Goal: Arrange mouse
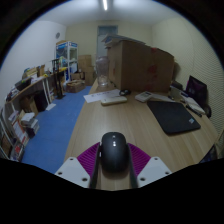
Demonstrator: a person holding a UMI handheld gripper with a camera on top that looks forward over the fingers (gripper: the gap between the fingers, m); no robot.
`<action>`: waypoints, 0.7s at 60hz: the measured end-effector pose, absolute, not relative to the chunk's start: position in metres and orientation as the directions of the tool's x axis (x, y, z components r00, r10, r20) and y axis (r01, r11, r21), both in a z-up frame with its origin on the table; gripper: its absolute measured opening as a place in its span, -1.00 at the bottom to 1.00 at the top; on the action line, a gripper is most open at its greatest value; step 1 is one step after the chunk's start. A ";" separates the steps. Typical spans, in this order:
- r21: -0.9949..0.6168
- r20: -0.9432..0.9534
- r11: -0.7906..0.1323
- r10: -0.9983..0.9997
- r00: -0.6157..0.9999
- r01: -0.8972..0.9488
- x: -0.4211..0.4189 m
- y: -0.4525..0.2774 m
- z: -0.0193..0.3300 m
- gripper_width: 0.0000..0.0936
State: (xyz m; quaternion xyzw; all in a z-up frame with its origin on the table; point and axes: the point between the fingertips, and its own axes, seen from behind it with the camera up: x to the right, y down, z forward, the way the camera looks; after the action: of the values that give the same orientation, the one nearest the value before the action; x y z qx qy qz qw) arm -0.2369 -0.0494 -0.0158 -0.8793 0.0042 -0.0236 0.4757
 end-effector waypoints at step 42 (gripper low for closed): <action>-0.920 0.053 -0.388 0.010 0.999 0.052 0.009 0.083 0.184 -0.27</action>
State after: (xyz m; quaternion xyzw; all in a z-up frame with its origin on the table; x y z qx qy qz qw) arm 0.0085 0.0825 0.1837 -0.8329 -0.0188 -0.0191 0.5528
